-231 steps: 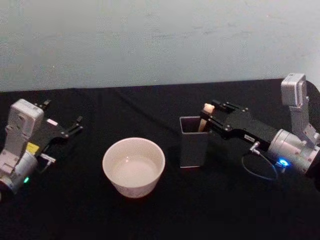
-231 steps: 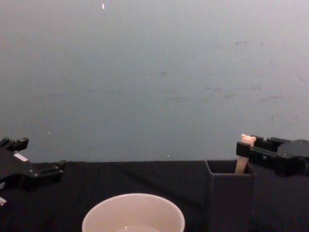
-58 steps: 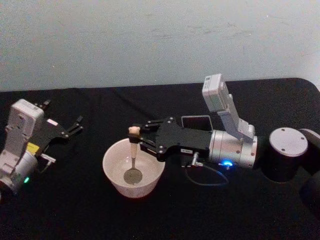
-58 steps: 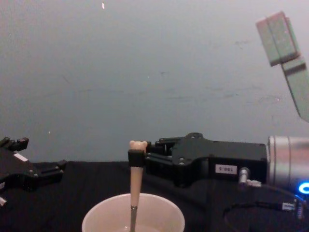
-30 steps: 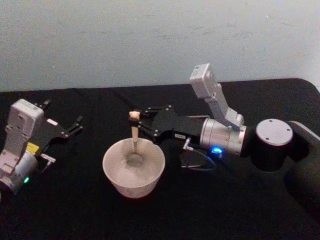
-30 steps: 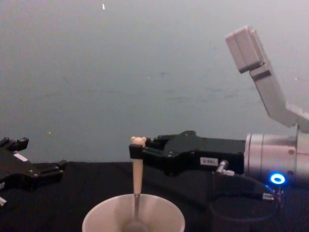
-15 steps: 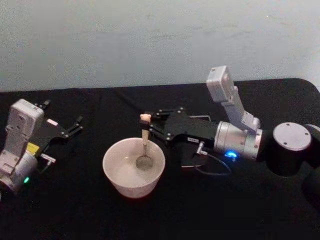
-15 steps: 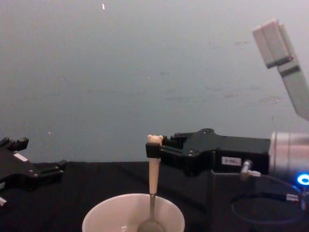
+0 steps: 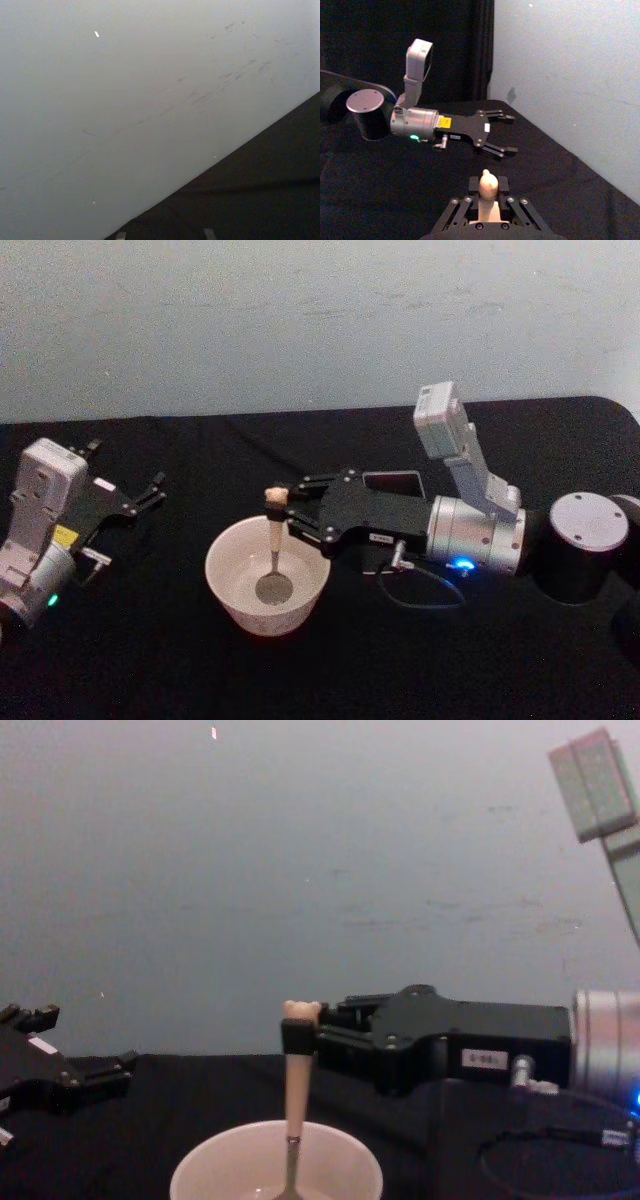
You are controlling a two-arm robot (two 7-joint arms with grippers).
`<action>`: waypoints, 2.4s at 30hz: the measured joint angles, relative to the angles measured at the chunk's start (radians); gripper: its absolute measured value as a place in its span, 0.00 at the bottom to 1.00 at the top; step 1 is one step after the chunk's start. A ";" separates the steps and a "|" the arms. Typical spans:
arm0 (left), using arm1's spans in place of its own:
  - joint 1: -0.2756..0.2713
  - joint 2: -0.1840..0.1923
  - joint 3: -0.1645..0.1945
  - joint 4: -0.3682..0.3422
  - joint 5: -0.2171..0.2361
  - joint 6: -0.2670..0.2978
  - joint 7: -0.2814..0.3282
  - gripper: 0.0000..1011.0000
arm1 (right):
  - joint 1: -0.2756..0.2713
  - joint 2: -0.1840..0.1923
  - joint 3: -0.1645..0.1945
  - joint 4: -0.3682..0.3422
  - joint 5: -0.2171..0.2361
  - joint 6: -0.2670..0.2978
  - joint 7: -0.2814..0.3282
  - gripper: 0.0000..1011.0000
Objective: Pick up the stirring spoon with one hand, stir inside the cup, then place it back in its original position.
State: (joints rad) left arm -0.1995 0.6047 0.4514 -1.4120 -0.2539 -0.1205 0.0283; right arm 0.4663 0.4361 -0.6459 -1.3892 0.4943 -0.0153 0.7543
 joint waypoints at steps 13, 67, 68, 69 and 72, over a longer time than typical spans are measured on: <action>0.000 0.000 0.000 0.000 0.000 0.000 0.000 0.99 | 0.042 -0.049 -0.051 0.046 -0.028 0.007 -0.004 0.21; 0.000 0.000 0.000 0.000 0.000 0.000 0.000 0.99 | 0.021 -0.015 -0.043 0.028 -0.026 0.023 0.013 0.21; 0.000 0.000 0.000 0.000 0.000 0.000 0.000 0.99 | 0.023 -0.018 -0.045 0.030 -0.026 0.024 0.013 0.21; 0.000 0.000 0.000 0.000 0.000 0.000 0.000 0.99 | 0.025 -0.021 -0.048 0.033 -0.026 0.026 0.012 0.21; 0.000 0.000 0.000 0.000 0.000 0.000 0.000 0.99 | 0.033 -0.034 -0.055 0.042 -0.026 0.031 0.009 0.21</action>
State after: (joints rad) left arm -0.1995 0.6047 0.4514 -1.4120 -0.2539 -0.1205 0.0283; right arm 0.4996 0.4022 -0.7014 -1.3475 0.4684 0.0157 0.7631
